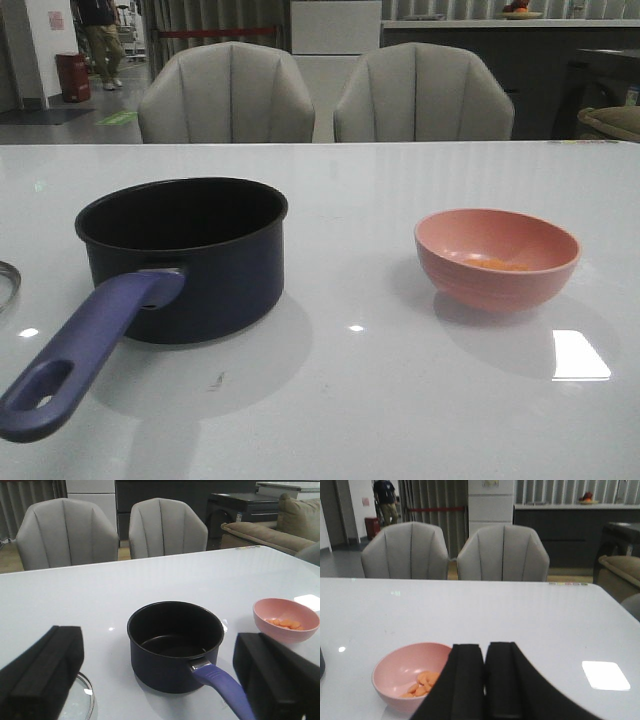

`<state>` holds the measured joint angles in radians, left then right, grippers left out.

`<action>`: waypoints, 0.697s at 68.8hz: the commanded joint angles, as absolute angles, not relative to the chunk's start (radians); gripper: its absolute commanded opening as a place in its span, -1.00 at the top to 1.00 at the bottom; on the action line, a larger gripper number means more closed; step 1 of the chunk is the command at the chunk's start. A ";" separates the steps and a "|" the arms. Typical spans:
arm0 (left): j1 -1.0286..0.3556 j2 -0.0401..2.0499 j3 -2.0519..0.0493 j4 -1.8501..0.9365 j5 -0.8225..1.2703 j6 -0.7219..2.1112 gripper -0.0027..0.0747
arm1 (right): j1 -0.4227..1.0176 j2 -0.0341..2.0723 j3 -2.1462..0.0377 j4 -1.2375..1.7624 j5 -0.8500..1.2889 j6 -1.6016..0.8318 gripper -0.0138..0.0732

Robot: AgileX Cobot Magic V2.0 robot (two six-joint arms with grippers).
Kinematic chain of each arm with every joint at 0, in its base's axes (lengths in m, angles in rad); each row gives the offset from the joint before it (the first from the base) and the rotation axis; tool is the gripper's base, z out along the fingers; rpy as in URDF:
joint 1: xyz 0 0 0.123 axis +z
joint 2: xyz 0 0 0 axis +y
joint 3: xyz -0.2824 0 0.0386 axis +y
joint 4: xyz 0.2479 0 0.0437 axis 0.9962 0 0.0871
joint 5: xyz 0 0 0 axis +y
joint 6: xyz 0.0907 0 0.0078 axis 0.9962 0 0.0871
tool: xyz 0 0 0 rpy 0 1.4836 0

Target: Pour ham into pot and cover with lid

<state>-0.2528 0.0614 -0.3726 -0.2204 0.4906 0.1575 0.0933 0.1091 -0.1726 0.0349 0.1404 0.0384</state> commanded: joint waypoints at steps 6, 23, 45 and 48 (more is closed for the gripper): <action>-0.261 0.072 -0.394 -0.229 0.399 0.155 -0.77 | 0.096 0.299 -0.294 0.024 0.164 0.031 0.35; -0.261 0.072 -0.394 -0.229 0.399 0.155 -0.77 | 0.096 0.407 -0.299 0.049 0.156 0.032 0.33; -0.261 0.072 -0.394 -0.233 0.399 0.155 -0.77 | 0.096 0.746 -0.446 0.132 0.215 0.032 -0.46; -0.261 0.072 -0.394 -0.233 0.399 0.155 -0.77 | 0.096 0.796 -0.480 0.145 0.224 0.032 -0.45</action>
<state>-0.2528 0.0614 -0.3689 -0.2199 0.4845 0.1575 0.0933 0.6942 -0.3892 0.1238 0.2757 0.0384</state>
